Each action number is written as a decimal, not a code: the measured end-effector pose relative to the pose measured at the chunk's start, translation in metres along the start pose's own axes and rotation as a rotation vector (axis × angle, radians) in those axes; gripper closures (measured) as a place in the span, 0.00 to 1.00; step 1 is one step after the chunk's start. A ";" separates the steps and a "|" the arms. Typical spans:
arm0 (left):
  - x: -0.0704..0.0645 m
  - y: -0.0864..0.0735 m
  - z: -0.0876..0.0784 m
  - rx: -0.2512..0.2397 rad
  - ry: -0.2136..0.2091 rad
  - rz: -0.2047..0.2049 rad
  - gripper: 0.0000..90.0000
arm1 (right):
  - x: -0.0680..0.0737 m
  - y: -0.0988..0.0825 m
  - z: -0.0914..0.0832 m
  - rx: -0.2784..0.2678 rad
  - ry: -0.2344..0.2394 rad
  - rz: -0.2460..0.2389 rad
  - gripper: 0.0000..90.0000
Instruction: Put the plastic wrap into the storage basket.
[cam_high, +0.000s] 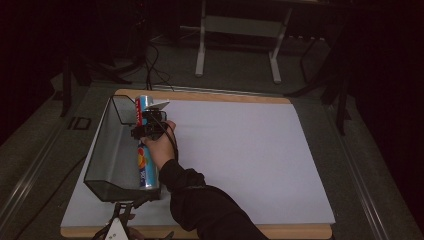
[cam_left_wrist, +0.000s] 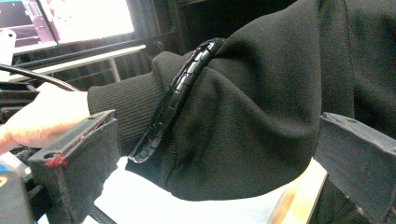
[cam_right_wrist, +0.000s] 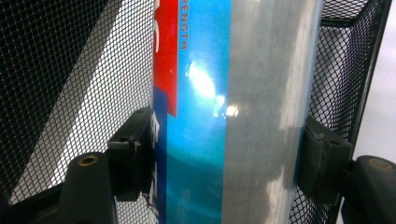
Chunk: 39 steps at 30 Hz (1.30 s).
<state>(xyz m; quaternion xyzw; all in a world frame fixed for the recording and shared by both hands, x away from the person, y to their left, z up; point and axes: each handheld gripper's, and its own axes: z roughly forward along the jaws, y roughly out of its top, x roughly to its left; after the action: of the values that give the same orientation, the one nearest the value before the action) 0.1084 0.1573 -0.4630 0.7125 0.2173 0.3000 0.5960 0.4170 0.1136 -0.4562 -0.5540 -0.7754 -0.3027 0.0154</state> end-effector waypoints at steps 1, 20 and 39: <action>0.000 0.000 0.000 0.001 -0.001 0.000 0.02 | 0.000 0.000 0.000 -0.001 0.002 -0.003 0.34; 0.000 0.000 0.001 0.006 -0.006 0.001 0.02 | -0.002 0.001 -0.013 -0.078 0.030 -0.203 0.17; -0.001 -0.001 0.002 0.013 -0.007 0.004 0.02 | -0.033 -0.013 -0.061 -0.186 0.134 -0.365 0.15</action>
<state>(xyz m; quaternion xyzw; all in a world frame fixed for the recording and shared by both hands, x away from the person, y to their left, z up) 0.1092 0.1552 -0.4639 0.7178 0.2159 0.2971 0.5915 0.3997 0.0536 -0.4241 -0.3822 -0.8287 -0.4070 -0.0394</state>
